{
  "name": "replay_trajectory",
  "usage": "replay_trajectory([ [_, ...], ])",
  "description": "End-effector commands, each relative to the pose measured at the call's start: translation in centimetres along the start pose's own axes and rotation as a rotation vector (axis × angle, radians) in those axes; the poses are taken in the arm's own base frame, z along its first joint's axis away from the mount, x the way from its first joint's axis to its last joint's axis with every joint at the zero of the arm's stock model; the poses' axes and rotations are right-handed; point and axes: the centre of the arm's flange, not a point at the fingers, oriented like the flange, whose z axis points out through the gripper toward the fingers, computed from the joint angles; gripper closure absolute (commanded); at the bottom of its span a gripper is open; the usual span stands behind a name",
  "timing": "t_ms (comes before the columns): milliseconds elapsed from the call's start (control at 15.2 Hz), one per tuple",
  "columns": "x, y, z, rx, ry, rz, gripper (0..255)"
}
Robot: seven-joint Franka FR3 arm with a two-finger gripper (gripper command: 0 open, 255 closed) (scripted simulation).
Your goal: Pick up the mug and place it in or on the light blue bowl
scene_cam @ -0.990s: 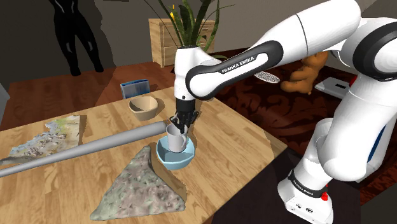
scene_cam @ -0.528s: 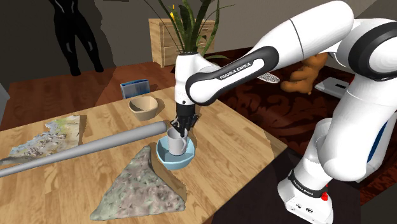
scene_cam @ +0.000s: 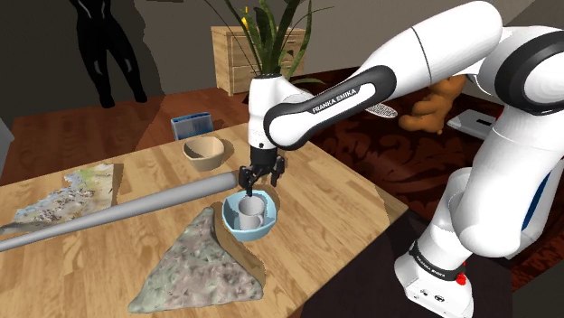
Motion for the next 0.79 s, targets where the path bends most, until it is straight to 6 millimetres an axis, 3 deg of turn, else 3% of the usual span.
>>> replay_trajectory([
  [0, 0.0, 0.0, 0.0, 0.0, 0.0, 0.0, 0],
  [264, 0.0, 0.0, -5.0, 0.0, 0.0, 0.0, 0],
  [726, 0.0, 0.0, -5.0, 0.0, 0.0, 0.0, 0],
])
